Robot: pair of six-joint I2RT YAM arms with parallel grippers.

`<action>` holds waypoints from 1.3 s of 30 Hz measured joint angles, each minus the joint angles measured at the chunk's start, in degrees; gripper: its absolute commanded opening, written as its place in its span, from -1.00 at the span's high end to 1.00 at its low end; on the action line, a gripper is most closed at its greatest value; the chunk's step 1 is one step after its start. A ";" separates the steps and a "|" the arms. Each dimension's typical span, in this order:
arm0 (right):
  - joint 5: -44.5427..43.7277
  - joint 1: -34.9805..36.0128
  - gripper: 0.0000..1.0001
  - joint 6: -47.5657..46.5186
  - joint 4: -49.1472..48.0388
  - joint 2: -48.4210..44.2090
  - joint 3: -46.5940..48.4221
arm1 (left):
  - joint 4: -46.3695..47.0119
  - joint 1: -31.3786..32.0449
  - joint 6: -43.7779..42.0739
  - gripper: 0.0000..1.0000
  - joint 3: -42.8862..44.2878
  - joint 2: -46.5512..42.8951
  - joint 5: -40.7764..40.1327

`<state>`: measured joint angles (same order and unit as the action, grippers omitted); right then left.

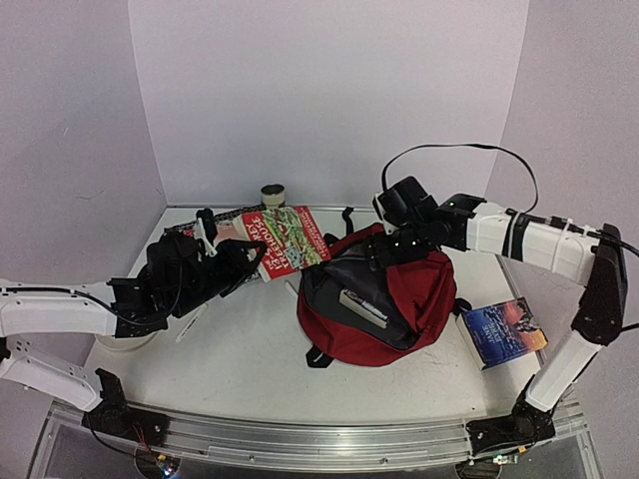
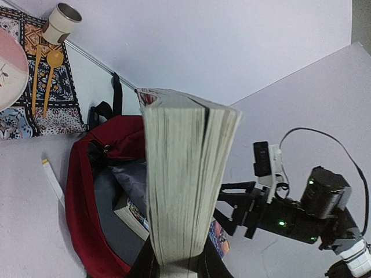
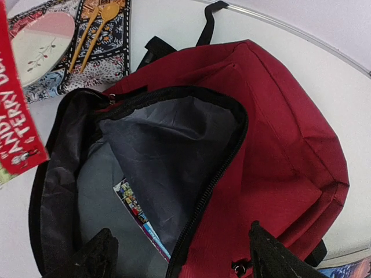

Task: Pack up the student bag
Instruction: Pick up the largest pocket of the bag from the student bag.

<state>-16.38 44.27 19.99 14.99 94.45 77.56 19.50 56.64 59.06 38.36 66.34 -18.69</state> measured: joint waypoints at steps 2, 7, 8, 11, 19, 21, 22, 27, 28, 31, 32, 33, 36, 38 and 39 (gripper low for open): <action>-0.81 -0.08 -0.56 0.24 -0.22 1.86 0.00 | -0.02 -0.08 1.33 1.00 -1.38 -1.74 1.15; -2.88 -0.89 -0.49 0.89 -0.50 6.38 0.04 | 0.00 -0.09 4.49 1.00 -4.20 -4.13 3.89; -3.40 -0.99 -0.41 1.00 -0.48 7.32 0.04 | -0.03 -0.09 5.24 1.00 -4.88 -4.52 4.44; -4.42 -1.30 -0.05 1.17 -0.46 9.76 0.04 | -0.46 -0.09 6.93 1.00 -6.27 -5.17 5.88; -5.01 -1.49 0.98 1.15 -0.25 11.08 1.16 | -0.49 -0.09 9.95 1.00 -6.62 -5.12 9.30; -4.94 -1.49 1.00 0.78 -0.19 10.22 1.42 | -0.42 -0.09 10.52 1.00 -6.62 -4.83 10.03; -4.83 -1.49 1.00 0.82 -0.12 9.47 1.47 | -0.35 -0.09 10.92 1.00 -6.62 -4.55 10.32; -3.96 -1.49 1.00 0.58 -0.17 3.53 2.07 | 0.78 -0.09 13.11 1.00 -6.62 -1.18 12.93; -3.78 -1.49 1.00 0.58 -0.31 2.30 2.10 | 1.04 -0.09 13.47 1.00 -6.62 -0.47 13.36; -2.83 -1.49 1.00 0.58 -1.15 -1.69 2.10 | 2.26 -0.09 14.95 1.00 -6.62 1.80 14.95; -2.49 -1.49 1.00 0.58 -1.55 -2.72 2.07 | 2.82 -0.09 15.55 1.00 -6.62 2.54 15.51; -2.19 -1.49 1.00 0.58 -1.97 -3.60 2.00 | 3.38 -0.09 16.11 1.00 -6.62 3.17 16.05; -1.20 -1.49 1.00 0.61 -3.50 -5.80 1.37 | 5.26 -0.09 17.64 1.00 -6.62 4.83 17.39; -0.44 -1.49 1.00 0.61 -4.48 -6.57 0.68 | 6.77 -0.09 18.72 1.00 -6.62 5.91 18.46; -0.07 -1.49 1.00 0.61 -4.73 -6.72 0.35 | 7.68 -0.09 19.16 1.00 -6.61 6.56 18.96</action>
<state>-16.44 42.78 20.60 10.26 87.73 77.91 27.17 56.55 78.22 31.76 72.90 0.27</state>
